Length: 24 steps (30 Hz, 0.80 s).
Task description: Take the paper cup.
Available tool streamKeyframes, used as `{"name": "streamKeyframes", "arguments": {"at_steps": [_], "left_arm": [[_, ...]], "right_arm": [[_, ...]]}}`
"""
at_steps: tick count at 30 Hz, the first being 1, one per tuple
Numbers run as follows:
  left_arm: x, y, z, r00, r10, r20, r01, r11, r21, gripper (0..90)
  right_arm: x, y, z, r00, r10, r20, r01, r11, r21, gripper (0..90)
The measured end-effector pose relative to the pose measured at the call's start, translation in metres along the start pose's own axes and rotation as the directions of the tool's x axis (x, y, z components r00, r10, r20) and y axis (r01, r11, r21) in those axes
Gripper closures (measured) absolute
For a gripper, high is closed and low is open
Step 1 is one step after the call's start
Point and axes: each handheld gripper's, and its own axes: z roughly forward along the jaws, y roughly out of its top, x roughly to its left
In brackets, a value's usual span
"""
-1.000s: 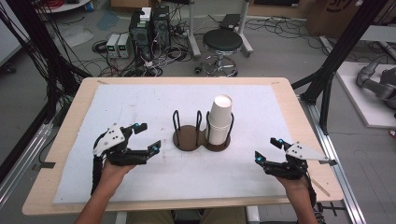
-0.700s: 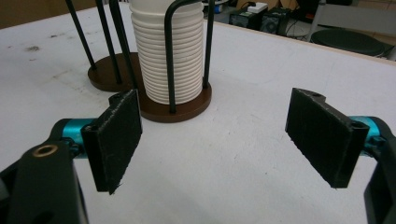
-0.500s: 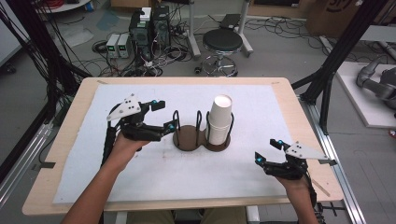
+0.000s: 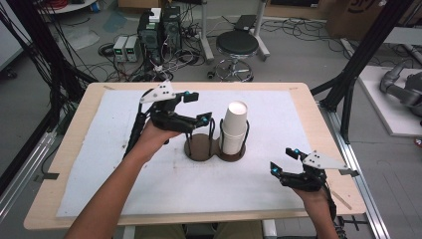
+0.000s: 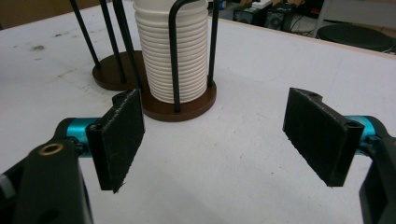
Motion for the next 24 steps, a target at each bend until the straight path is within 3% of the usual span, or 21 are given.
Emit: {"name": "streamKeyframes", "arguments": {"at_steps": [6, 17, 24], "left_arm": [[0.0, 0.008, 0.025, 0.9999, 0.001, 0.016, -0.002, 1.0, 0.005, 16.9], [0.0, -0.007, 0.066, 0.9998, -0.022, 0.004, 0.021, 0.9968, 0.077, 16.9], [0.002, -0.015, 0.082, 0.9994, -0.034, -0.008, 0.034, 0.994, 0.104, 17.1]], "right_arm": [[0.0, 0.001, 0.0, 1.0, 0.003, -0.004, -0.003, 1.0, -0.006, 21.0], [-0.002, 0.0, -0.001, 0.9997, 0.017, -0.017, -0.017, 1.0, -0.012, 21.0], [0.0, 0.0, 0.001, 0.9994, 0.012, -0.032, -0.012, 1.0, -0.01, 21.0]]}}
